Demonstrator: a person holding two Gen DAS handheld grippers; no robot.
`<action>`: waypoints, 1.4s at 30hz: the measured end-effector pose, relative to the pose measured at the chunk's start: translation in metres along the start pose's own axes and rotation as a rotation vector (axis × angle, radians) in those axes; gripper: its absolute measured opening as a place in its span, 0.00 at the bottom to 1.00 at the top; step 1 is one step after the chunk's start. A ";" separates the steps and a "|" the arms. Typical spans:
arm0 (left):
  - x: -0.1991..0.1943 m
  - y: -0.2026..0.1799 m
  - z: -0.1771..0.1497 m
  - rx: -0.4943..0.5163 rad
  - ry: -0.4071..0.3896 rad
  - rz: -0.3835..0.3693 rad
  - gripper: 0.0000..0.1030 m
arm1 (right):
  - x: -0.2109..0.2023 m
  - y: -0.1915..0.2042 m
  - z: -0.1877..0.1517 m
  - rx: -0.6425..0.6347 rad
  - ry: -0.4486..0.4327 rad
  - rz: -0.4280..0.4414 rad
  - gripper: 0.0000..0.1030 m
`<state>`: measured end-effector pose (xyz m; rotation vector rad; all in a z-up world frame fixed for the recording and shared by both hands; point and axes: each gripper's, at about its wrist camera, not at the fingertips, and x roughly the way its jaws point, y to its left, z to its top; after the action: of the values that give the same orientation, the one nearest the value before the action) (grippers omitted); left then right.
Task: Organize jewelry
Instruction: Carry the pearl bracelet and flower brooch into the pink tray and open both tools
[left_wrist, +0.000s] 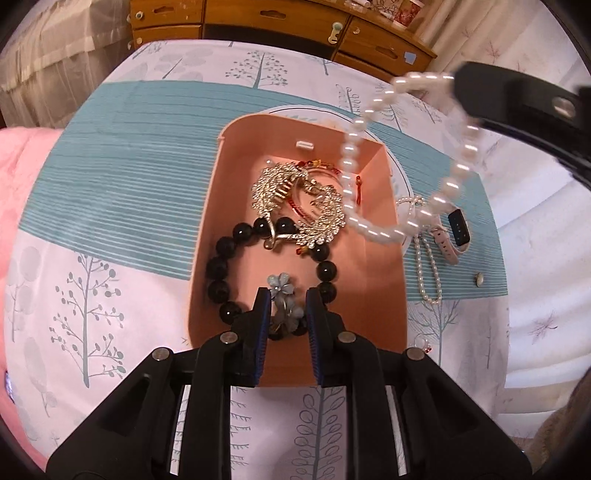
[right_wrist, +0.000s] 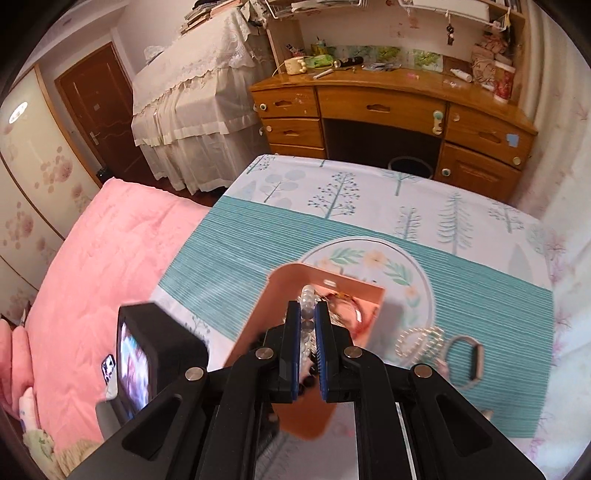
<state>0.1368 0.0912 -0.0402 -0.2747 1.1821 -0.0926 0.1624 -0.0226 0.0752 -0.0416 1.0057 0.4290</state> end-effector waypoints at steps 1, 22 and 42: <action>0.000 0.003 0.001 -0.010 0.002 -0.008 0.16 | 0.008 0.003 0.004 0.002 0.006 0.009 0.07; -0.014 0.014 0.001 -0.018 -0.037 -0.015 0.17 | 0.121 -0.040 -0.002 0.159 0.146 0.155 0.08; -0.025 -0.017 -0.009 0.050 -0.040 0.027 0.17 | 0.072 -0.070 -0.042 0.087 0.150 0.039 0.24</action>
<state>0.1200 0.0784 -0.0162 -0.2155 1.1422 -0.0926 0.1871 -0.0722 -0.0180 0.0249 1.1735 0.4221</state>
